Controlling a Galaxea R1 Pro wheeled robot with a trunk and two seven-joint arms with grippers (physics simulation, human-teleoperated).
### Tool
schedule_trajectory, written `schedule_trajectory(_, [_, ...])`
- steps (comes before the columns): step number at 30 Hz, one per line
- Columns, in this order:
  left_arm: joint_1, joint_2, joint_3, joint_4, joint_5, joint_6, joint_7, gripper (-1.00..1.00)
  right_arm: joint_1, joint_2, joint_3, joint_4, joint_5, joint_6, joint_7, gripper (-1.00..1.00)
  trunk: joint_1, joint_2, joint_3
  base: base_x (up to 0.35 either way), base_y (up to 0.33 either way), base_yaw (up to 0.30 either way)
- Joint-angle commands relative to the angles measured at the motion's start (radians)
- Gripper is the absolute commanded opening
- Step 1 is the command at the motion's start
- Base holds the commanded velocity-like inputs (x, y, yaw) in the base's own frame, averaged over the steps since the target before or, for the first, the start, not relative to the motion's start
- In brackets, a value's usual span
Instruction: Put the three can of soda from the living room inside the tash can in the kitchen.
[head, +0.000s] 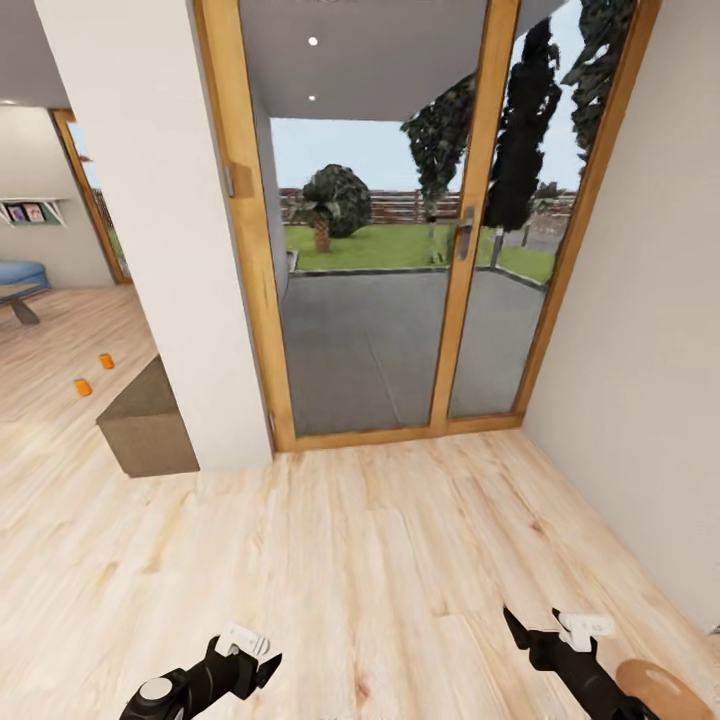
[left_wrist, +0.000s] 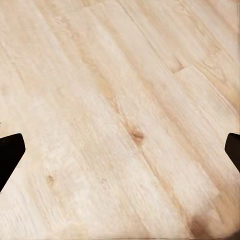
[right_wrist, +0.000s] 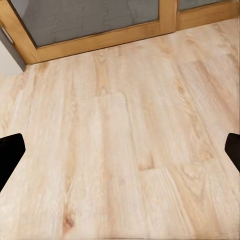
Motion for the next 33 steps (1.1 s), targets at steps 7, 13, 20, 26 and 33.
schedule_trajectory(7, [0.000, -0.001, -0.002, 0.000, -0.001, 0.006, 0.001, 1.00, 0.000, -0.002, -0.004, 0.000, -0.002, 0.000, -0.003, 1.00, 0.000, 0.000, 0.004, -0.133, 0.304, -0.232])
schedule_trajectory(13, [0.000, -0.001, -0.002, 0.000, -0.001, 0.009, 0.002, 1.00, 0.000, -0.001, -0.063, 0.000, -0.014, 0.000, 0.005, 1.00, 0.000, 0.000, 0.008, -0.152, 0.302, -0.233])
schedule_trajectory(20, [0.000, -0.001, -0.002, 0.000, -0.001, 0.005, 0.002, 1.00, 0.000, 0.001, -0.074, 0.000, -0.014, 0.003, 0.009, 1.00, 0.000, 0.000, 0.010, -0.159, 0.298, -0.135])
schedule_trajectory(26, [0.000, -0.001, -0.001, 0.000, -0.001, 0.005, 0.002, 1.00, 0.000, 0.003, -0.078, 0.000, -0.015, 0.009, 0.008, 1.00, 0.000, 0.000, 0.010, -0.161, 0.295, -0.017])
schedule_trajectory(33, [0.000, -0.001, 0.002, 0.000, -0.001, 0.000, 0.004, 1.00, 0.000, 0.004, -0.077, 0.002, -0.016, 0.011, 0.008, 1.00, 0.000, 0.000, 0.010, -0.143, 0.251, -0.033])
